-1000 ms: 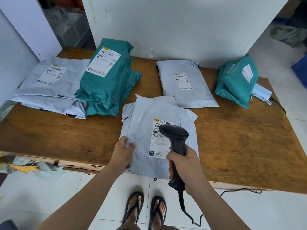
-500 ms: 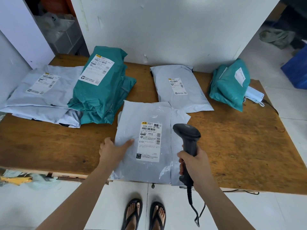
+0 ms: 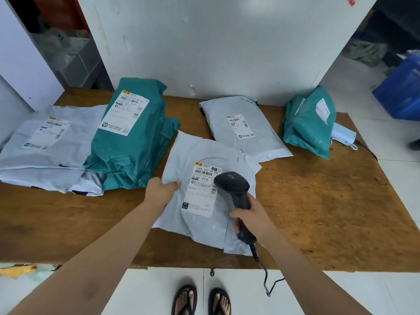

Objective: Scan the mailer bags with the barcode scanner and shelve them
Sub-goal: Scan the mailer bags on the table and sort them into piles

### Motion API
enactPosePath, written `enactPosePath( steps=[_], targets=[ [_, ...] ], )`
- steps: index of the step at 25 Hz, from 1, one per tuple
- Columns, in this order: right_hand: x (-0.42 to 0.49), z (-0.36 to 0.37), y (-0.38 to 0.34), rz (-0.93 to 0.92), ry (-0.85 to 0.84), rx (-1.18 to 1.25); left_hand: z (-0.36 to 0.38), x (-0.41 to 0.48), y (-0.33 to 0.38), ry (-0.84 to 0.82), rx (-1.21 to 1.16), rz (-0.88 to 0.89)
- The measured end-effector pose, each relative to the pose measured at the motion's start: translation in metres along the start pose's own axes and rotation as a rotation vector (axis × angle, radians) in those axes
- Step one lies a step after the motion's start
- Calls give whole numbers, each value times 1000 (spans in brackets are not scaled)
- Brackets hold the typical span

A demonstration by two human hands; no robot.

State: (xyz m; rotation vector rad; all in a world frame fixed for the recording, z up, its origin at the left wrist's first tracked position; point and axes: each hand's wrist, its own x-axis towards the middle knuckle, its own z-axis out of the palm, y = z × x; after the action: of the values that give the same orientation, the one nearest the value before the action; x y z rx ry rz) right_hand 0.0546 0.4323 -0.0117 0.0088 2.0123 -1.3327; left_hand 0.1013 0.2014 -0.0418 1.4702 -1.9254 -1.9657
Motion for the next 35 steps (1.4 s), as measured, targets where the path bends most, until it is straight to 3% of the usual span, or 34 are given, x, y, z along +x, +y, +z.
enactPosePath(
  steps=[2, 4, 6, 8, 9, 11, 14, 18, 21, 26, 31, 33, 35],
  targets=[
    [7, -3, -4, 5, 27, 56, 2, 2, 8, 41, 292, 89],
    [12, -13, -5, 3, 92, 112, 9, -5, 15, 131, 794, 189],
    [17, -30, -6, 14, 141, 185, 27, -15, 38, 259, 986, 417],
    [23, -54, -13, 15, 159, 242, 62, -9, 77, 218, 838, 674],
    [26, -67, -19, 11, 163, 271, 83, 2, 94, 128, 688, 709],
    [34, -94, -33, -2, 170, 331, 126, 26, 123, -23, 430, 484],
    [42, -131, -48, -11, 152, 353, 175, 70, 143, -60, 214, 122],
    [54, -183, -53, -24, 115, 377, 211, 122, 142, -56, 163, -89],
    [62, -206, -50, 11, 111, 395, 225, 175, 120, -83, -23, -193],
    [69, -214, -53, 36, 55, 379, 246, 118, 189, -66, -277, 161],
    [59, -205, -59, -68, 0, 415, 186, 58, 237, -161, -529, 445],
    [44, -200, -61, -160, -28, 420, 151, 34, 218, -177, -529, 479],
    [25, -192, -59, -229, -67, 427, 120, 18, 174, -149, -420, 373]
  ],
)
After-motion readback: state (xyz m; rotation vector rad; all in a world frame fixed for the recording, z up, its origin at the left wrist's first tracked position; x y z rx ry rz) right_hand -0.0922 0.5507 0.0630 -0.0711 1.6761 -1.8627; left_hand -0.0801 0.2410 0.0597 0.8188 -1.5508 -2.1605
